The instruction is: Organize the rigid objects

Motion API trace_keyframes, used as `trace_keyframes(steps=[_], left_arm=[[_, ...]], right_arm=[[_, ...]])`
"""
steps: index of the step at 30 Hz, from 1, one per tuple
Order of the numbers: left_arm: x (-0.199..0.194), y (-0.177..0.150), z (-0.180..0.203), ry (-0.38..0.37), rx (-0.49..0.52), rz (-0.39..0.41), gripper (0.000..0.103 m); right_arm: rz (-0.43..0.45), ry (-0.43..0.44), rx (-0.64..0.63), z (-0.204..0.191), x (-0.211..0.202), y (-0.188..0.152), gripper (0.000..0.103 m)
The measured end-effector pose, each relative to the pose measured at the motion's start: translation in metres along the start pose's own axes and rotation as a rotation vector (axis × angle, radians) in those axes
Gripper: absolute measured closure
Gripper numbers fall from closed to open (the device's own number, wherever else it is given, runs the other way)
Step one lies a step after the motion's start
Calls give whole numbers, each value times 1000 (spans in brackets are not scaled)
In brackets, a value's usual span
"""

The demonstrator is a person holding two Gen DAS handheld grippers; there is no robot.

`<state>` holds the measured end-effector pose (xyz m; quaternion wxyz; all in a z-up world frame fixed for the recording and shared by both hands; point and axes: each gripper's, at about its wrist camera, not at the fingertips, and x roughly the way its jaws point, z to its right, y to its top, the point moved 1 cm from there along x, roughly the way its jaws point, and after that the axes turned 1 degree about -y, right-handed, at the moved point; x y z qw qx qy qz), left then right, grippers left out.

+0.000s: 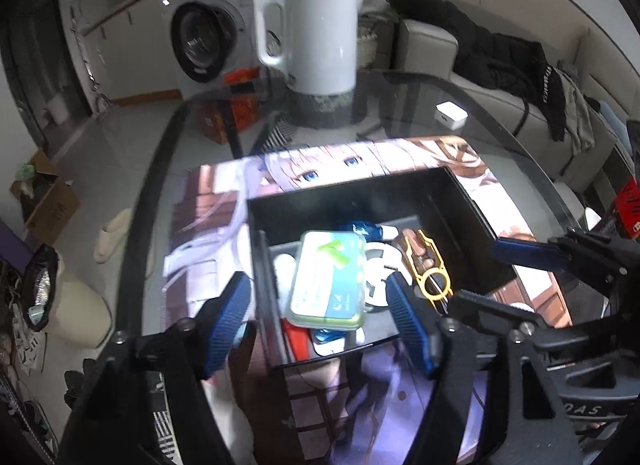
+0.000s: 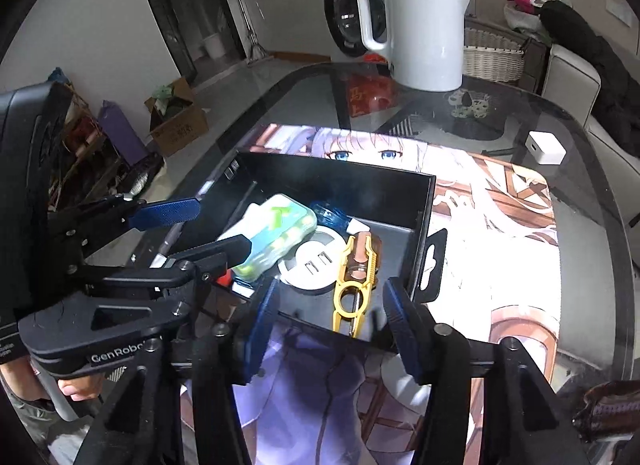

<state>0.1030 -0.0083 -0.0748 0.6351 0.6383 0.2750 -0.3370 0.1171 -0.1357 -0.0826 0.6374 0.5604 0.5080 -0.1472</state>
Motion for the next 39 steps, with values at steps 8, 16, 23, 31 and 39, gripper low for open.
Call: trace_keyframes(steps=[8,16,23,31,39], left_arm=[[-42,-10,2,52,0,192,28],[-53,-27,2,26,-36,286,25],[-70,-44,2,65,-27,410,10],[-84,-55,-5,62,-28,477,0],[-84,-56,-4,74,-43,496,0]], right_arm=[[169,-68,27,-1,-36,-14,21],[354,-175,17,-17,-70,-38,17],[525,-212,24,-24,-90,-58,13],[587,-222,-1,-38,-94,-67,6],[562,-238,23,-34,-86,-67,4]])
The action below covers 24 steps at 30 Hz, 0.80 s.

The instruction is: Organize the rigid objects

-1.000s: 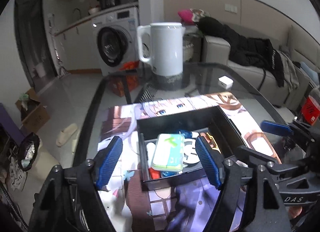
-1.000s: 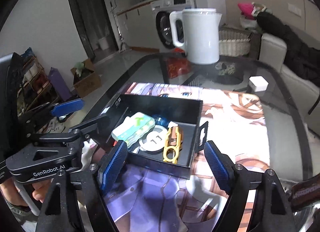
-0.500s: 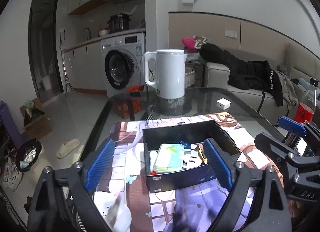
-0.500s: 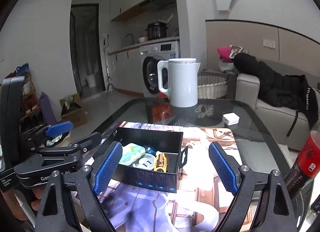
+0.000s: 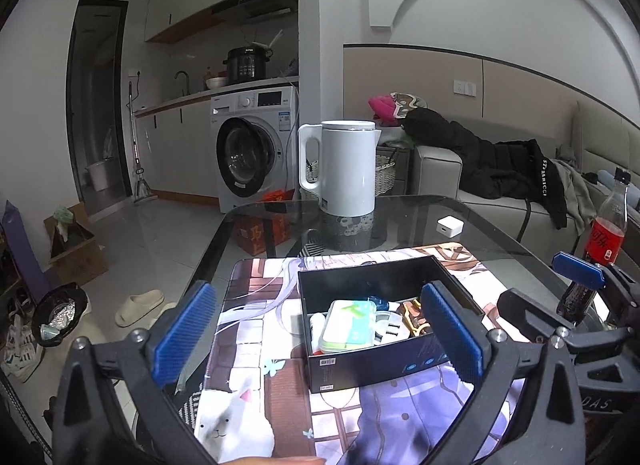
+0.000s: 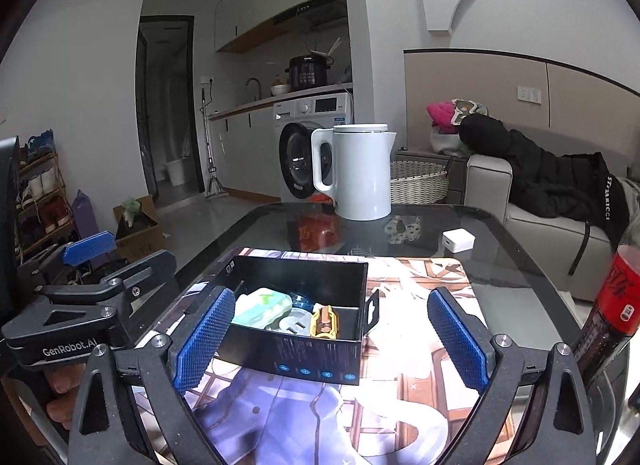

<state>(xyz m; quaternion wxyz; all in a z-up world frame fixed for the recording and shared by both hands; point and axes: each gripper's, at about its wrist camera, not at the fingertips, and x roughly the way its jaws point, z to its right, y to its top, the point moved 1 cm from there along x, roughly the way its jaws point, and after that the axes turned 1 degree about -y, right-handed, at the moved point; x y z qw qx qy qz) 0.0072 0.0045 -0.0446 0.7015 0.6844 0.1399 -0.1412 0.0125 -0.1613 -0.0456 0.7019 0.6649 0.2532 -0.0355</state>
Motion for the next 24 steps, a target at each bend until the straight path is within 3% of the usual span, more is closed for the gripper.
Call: trace_keyframes(steps=[6,15,24], left_arm=[[-4,2,5,1,15,24,0],[-21,9,7,-4,23,128,0],[-27,12,9,2,26,149,0]], right_arm=[[59,0,-28,-4,-13,3,4],[133,5,-35,-3,-30,11,4],[166,5,-58,-8,-36,14,4]])
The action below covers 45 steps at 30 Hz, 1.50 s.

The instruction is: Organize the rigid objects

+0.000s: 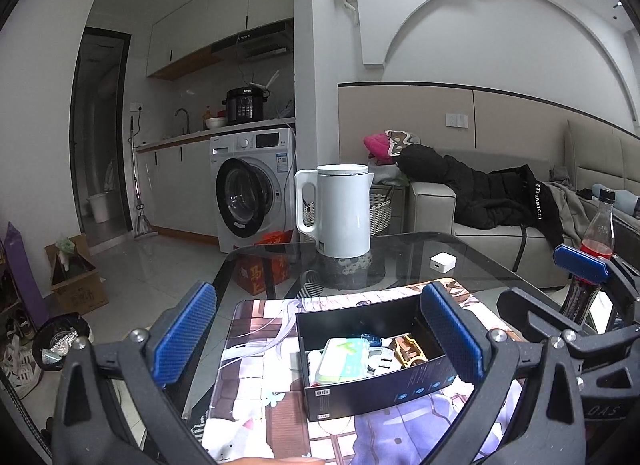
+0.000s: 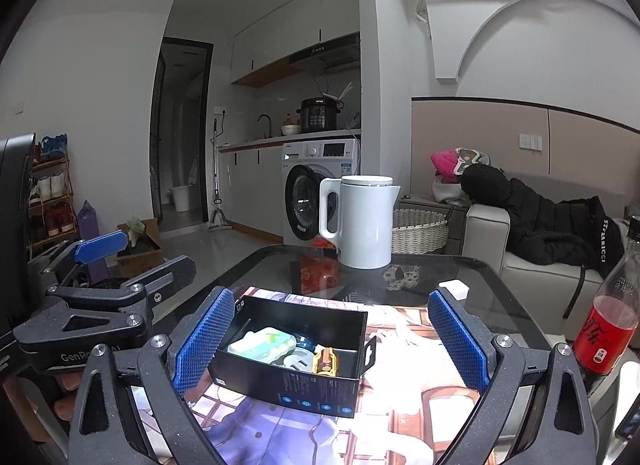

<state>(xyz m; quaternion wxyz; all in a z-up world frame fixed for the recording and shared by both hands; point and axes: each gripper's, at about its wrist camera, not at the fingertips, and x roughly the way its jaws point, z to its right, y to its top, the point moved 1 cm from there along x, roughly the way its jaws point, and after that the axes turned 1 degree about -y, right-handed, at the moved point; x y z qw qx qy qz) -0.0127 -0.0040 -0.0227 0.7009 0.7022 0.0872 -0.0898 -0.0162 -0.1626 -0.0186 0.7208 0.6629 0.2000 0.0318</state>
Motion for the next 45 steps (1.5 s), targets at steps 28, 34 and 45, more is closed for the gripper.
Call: trace_keyframes(steps=[28,34,45], left_arm=[[-1,-1,3,18,0,8,0],[-1,-1,3,16,0,6,0],[-2,0,3,16,-3,6,0]], right_arm=[[-2,-21,-7,2,0,1,3],[-2,-22,-10,2,0,1,3],[-3,-22,-9,1,0,0,3]])
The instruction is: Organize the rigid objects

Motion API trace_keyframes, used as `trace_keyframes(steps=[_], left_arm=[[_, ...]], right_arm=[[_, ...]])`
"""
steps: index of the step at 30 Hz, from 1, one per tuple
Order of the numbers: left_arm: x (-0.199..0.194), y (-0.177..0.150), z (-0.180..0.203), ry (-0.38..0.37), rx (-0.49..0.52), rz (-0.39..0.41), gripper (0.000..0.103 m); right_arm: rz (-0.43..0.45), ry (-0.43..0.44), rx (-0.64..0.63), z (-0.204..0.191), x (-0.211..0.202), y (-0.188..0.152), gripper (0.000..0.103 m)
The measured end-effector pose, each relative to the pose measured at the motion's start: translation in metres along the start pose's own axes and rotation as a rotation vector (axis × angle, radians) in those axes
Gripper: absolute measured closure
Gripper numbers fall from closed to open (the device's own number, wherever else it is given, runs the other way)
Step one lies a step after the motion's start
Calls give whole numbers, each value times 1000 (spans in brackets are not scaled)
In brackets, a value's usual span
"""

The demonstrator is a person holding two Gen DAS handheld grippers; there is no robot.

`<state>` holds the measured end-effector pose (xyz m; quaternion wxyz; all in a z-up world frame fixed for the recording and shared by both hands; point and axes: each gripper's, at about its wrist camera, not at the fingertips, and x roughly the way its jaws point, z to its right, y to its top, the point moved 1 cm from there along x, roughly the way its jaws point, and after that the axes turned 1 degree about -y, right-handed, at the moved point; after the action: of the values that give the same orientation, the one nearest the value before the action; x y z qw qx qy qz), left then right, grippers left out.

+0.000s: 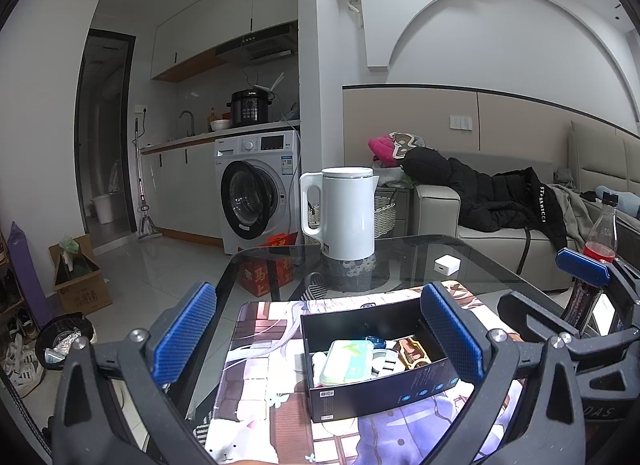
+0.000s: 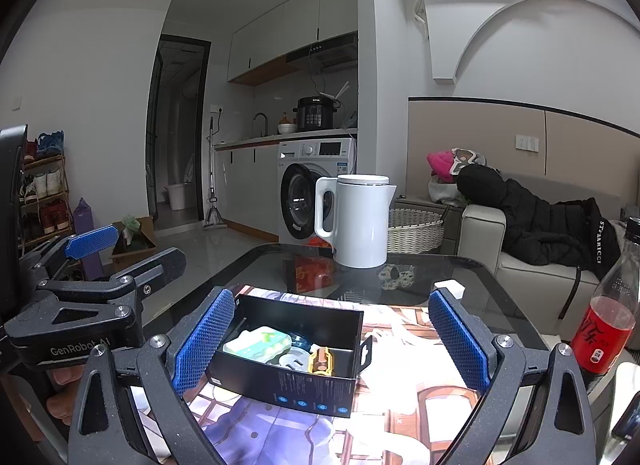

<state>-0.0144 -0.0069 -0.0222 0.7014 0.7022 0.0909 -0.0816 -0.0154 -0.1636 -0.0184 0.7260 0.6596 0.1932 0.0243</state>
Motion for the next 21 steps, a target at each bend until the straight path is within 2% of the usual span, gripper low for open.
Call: trace_keyframes(steps=[21], left_arm=[[0,0,1,0,-4,-7,0]], right_arm=[[-10,6,1,-1,2,-3,3]])
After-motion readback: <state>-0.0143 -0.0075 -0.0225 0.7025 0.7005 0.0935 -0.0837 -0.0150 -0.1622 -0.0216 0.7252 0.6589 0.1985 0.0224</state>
